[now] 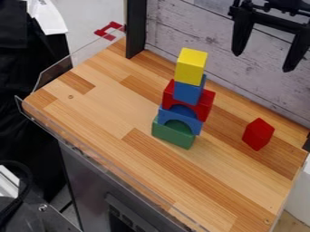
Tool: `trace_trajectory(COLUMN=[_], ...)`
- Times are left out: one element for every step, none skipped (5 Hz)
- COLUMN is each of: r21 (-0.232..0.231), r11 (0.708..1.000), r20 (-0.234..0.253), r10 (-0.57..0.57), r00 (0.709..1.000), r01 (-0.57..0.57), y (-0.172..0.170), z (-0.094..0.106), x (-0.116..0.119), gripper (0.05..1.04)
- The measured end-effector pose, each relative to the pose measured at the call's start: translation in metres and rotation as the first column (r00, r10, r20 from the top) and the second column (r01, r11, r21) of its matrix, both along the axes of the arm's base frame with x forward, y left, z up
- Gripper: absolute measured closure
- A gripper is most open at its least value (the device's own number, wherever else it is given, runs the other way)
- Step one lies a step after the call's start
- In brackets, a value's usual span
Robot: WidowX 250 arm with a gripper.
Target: Put the red cube on top of the yellow cube
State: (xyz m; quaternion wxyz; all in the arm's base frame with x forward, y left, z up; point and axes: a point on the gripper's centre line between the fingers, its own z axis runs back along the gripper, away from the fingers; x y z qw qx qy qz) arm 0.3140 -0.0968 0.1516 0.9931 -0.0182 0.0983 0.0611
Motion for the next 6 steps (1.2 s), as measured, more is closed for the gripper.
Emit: trace_trajectory(r21=[0.010,-0.028,-0.047,-0.076,-0.065,-0.061], r11=[1.000,0.997,0.992,0.985,0.981,0.975], r20=[-0.045,-0.044,-0.081,-0.050,-0.046,-0.040], r10=[-0.001,-0.067,-0.117,-0.157,-0.185,-0.215], r00=[0.999,0.997,0.990,0.986,0.982,0.976], r01=[0.001,0.065,0.114,0.153,0.182,0.212], y=[0.000,-0.005,-0.009,-0.013,-0.012,-0.014], z=[-0.014,-0.025,-0.036,-0.041,-0.050,-0.063], x=[-0.001,0.005,0.010,0.014,0.015,0.012], gripper=[0.085,0.085,0.085,0.085,0.085,0.085])
